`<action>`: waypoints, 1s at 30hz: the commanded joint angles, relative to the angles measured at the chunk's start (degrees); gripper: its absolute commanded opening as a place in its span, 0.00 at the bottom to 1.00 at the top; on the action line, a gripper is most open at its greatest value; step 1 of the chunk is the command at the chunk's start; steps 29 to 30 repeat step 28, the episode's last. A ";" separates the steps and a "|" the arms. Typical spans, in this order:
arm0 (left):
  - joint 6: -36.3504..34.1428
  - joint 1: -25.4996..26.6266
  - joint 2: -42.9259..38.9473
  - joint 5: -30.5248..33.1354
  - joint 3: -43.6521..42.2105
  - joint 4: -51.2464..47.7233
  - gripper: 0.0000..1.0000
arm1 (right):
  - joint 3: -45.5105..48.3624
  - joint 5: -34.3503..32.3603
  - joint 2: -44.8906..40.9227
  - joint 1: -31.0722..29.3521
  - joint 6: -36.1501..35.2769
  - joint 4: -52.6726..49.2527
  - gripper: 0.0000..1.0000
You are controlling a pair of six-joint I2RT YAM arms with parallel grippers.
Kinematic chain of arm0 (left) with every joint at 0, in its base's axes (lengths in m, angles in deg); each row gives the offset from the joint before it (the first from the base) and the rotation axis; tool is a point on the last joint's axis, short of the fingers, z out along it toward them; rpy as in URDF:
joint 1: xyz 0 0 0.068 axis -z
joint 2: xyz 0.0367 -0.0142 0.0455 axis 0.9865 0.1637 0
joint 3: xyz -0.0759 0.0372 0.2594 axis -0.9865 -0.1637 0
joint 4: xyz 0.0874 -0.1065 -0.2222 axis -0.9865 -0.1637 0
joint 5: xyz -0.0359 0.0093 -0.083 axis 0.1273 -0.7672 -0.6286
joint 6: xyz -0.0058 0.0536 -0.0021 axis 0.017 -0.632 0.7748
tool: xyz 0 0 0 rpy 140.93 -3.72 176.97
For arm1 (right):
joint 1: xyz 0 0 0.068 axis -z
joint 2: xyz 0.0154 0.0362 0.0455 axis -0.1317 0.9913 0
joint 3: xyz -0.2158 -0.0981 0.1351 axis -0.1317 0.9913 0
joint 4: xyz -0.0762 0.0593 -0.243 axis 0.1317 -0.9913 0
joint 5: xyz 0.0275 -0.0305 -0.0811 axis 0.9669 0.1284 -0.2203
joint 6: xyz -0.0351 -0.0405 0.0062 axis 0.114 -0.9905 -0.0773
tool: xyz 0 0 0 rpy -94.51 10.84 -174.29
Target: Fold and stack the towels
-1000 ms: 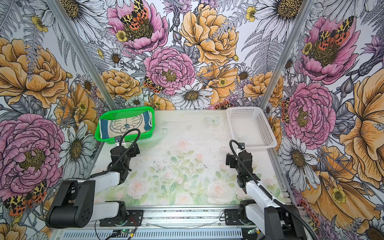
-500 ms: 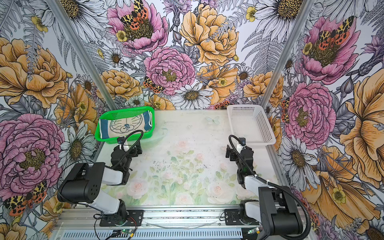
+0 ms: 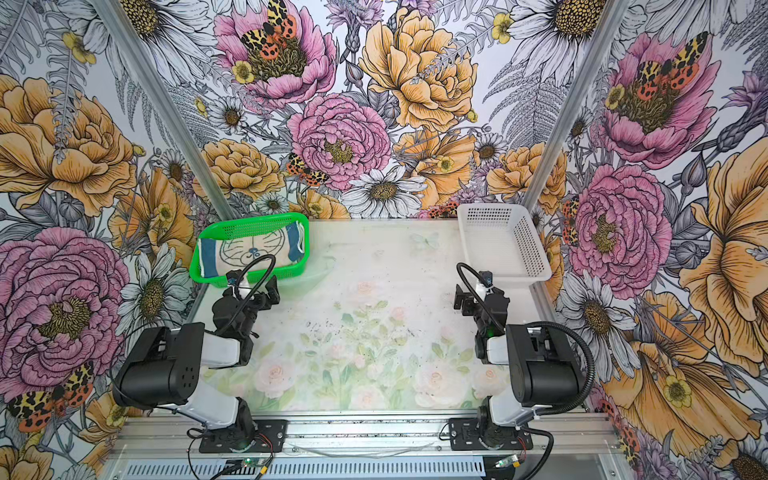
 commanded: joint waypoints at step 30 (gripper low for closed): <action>0.70 -0.37 0.08 -2.10 0.16 1.47 0.99 | 0.06 0.44 0.06 0.80 1.61 6.37 0.99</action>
